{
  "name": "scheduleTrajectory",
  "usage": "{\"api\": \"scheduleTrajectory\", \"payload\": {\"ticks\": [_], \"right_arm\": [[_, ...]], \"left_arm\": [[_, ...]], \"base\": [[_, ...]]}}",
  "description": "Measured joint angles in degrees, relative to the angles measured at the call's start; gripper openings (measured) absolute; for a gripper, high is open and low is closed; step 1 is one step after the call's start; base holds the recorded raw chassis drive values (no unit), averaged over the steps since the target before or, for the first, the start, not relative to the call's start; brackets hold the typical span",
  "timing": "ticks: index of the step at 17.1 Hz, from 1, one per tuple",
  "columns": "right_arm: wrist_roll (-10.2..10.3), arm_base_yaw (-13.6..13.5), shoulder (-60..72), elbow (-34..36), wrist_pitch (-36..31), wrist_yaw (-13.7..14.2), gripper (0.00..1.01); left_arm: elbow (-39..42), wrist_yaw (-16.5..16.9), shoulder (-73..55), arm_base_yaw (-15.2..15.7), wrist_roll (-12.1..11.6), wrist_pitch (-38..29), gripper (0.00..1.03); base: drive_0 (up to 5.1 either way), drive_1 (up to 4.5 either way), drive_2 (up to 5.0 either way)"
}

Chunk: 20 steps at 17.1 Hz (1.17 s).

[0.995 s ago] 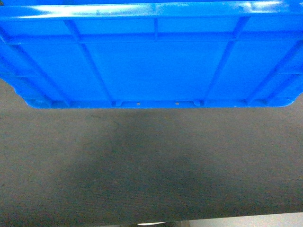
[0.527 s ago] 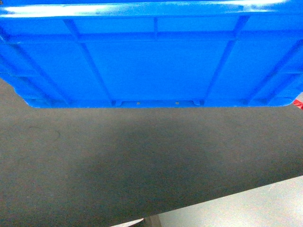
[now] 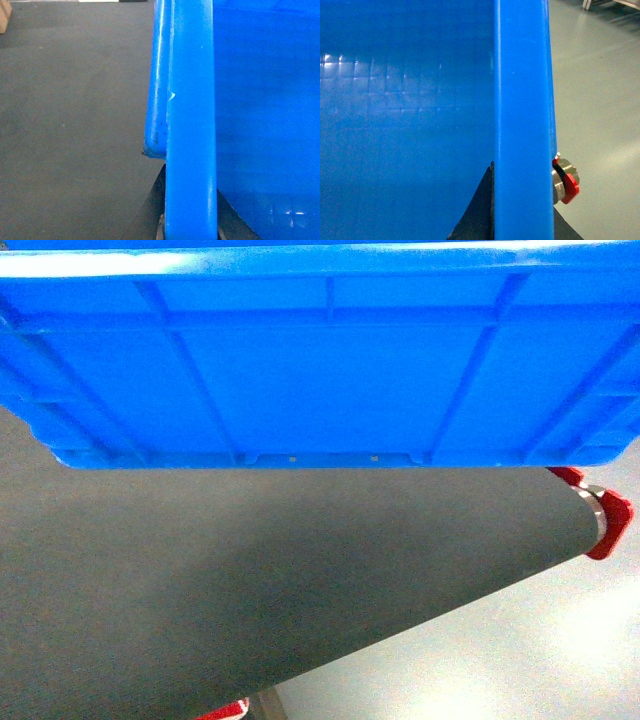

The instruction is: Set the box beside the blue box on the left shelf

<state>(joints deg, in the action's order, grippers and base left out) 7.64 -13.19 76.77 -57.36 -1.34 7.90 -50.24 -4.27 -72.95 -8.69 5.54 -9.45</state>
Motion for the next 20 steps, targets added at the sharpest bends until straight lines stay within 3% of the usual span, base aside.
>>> {"api": "scheduleTrajectory", "payload": {"ticks": [20], "right_arm": [[0.00,0.00,0.00,0.00,0.04,-0.02,0.07]], "left_arm": [[0.00,-0.02,0.13,0.00,-0.02,0.02,0.06]], "base": [[-1.6,-1.59,-1.6]]}}
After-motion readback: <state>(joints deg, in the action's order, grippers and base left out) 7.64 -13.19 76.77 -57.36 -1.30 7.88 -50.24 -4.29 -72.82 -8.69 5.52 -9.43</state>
